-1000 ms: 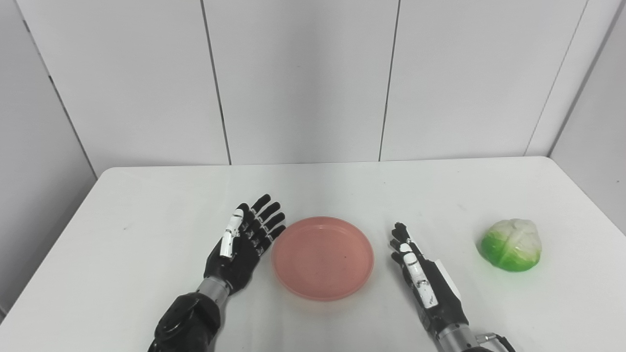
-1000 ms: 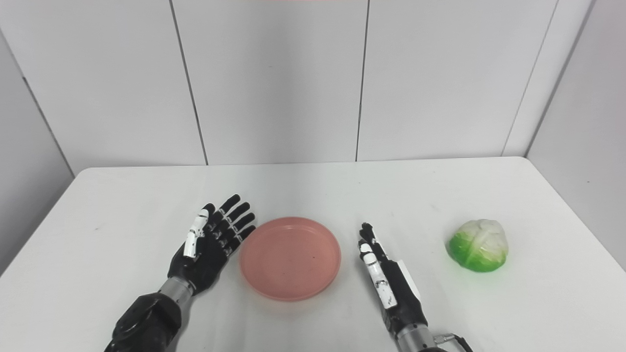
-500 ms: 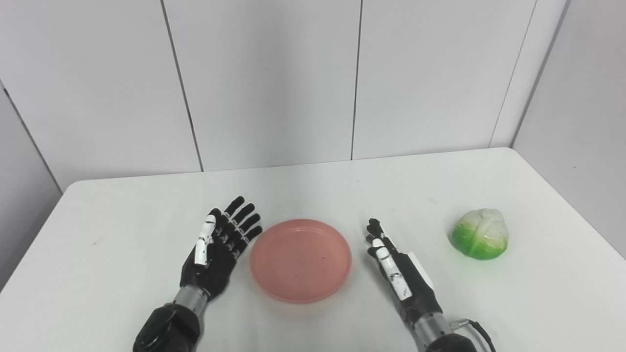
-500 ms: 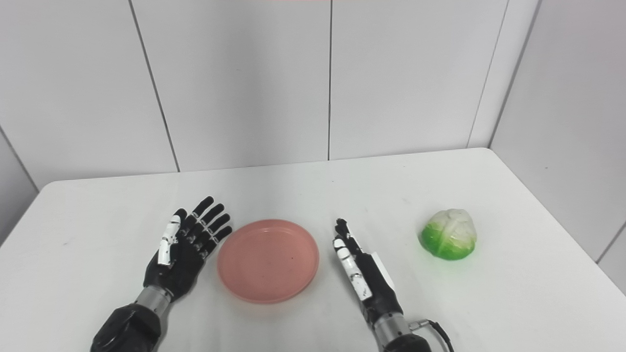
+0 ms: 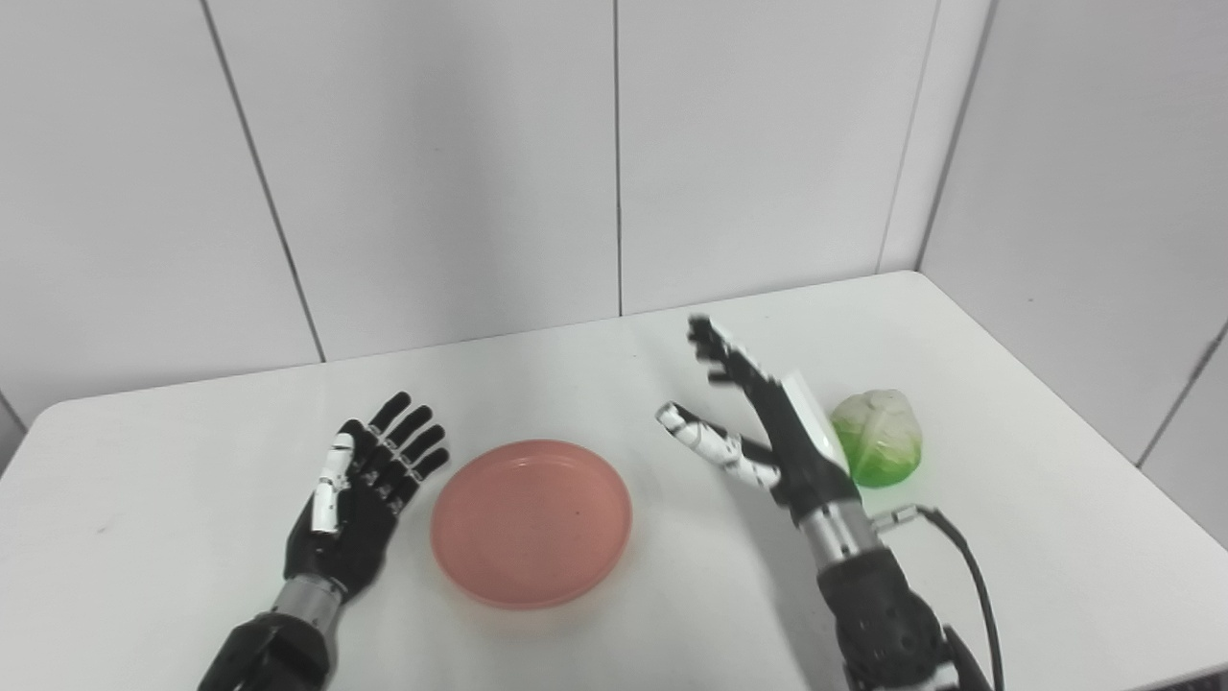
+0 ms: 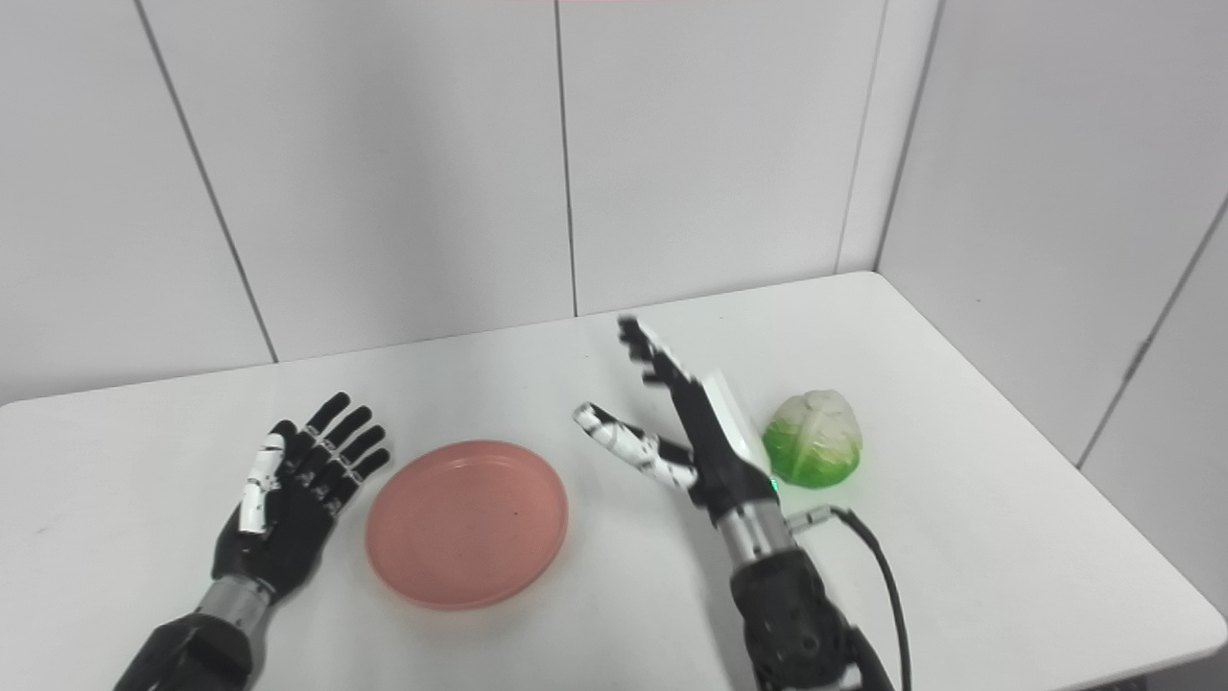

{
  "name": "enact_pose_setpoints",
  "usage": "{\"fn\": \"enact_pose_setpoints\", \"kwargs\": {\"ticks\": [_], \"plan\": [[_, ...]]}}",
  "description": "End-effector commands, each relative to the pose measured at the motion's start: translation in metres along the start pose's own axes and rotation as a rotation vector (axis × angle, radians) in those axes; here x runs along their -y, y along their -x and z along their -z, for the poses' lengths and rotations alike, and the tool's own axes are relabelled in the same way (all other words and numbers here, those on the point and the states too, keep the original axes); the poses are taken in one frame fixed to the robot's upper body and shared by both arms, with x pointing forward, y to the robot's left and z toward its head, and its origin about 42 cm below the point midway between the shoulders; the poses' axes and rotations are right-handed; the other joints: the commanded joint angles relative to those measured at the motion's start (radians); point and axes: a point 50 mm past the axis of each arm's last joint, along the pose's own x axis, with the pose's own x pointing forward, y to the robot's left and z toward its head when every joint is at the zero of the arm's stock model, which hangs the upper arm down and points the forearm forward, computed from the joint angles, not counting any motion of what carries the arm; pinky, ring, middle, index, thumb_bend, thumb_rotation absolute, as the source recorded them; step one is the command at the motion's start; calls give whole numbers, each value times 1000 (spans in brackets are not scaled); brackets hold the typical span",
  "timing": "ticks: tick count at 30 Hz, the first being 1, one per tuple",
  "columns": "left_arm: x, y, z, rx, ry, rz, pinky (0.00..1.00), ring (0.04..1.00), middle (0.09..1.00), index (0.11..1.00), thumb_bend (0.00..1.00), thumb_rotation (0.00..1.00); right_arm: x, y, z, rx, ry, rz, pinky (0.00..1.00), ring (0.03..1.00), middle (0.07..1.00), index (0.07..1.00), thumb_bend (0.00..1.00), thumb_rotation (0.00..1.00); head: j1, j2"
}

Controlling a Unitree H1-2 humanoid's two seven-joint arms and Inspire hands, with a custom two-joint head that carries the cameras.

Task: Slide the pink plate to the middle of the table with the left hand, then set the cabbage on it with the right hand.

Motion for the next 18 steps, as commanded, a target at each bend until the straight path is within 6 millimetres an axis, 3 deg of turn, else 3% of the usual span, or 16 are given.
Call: {"fn": "enact_pose_setpoints", "kwargs": {"ticks": [1,12,18], "plan": [[-36,51,61,-176,75,-134,819,835,848,842,403,934,23,-13,-17,69,60,68,803,844,866,897,886,667,-15,4],[-61,55,59,-187,96,-153,772,806,816,816,410,916,101,-11,-35,79,318,201,802,869,893,924,1000,606,-89,8],[-70,56,58,-196,100,-169,747,785,801,805,406,905,136,0,-27,13,440,269,844,918,948,969,1000,583,-110,13]]}}
